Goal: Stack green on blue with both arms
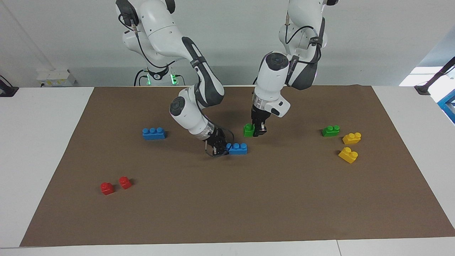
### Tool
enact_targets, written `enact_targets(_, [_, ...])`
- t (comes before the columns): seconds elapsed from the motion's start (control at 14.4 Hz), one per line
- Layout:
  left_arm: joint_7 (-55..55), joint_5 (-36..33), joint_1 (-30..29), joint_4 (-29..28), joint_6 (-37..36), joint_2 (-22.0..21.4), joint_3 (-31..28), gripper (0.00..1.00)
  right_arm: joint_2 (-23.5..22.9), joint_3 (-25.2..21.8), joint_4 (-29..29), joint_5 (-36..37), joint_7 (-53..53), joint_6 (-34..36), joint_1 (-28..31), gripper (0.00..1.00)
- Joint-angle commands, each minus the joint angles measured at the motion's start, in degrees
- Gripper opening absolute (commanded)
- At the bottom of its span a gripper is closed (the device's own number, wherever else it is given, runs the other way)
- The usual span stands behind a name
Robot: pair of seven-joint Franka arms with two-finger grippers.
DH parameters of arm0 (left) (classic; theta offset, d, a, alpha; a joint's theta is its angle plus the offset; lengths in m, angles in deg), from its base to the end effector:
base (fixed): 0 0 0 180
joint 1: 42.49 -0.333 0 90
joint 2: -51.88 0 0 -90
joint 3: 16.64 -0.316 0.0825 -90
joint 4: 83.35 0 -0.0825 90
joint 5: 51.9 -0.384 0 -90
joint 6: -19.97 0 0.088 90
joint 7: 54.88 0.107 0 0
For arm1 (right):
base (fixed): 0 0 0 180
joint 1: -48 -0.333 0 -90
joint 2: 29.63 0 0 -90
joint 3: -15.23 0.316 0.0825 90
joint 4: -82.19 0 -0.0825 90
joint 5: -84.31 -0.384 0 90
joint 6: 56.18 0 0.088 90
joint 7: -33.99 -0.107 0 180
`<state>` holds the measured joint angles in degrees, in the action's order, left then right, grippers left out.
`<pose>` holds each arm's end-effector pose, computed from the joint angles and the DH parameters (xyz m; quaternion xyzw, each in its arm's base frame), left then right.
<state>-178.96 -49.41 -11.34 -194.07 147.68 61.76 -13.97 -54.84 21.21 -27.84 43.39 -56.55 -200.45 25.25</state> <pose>0.5054 -0.3390 0.4106 0.6948 0.7161 -0.0096 0.0651 0.5662 0.2993 0.2769 -0.6556 0.7103 0.1772 0.1850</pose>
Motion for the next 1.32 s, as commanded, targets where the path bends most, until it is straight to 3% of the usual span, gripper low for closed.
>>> enact_targets(0.0, [-1.52,-1.52,2.06,0.16,2.54,1.80,-1.00,0.00,0.34,0.09,-1.85,-1.97,2.56,-2.16,0.26,0.00])
enact_targets(0.42, [-2.31,-3.98,3.21,3.85,3.52,7.42,-0.91,0.00,0.34,0.09,-2.11,-2.32,2.56,-3.12,0.17,0.00])
enact_targets(1.25, [-2.22,-5.21,4.35,3.94,5.01,9.01,-0.91,0.00,0.34,0.09,-2.38,-2.32,2.56,-4.01,0.08,0.00])
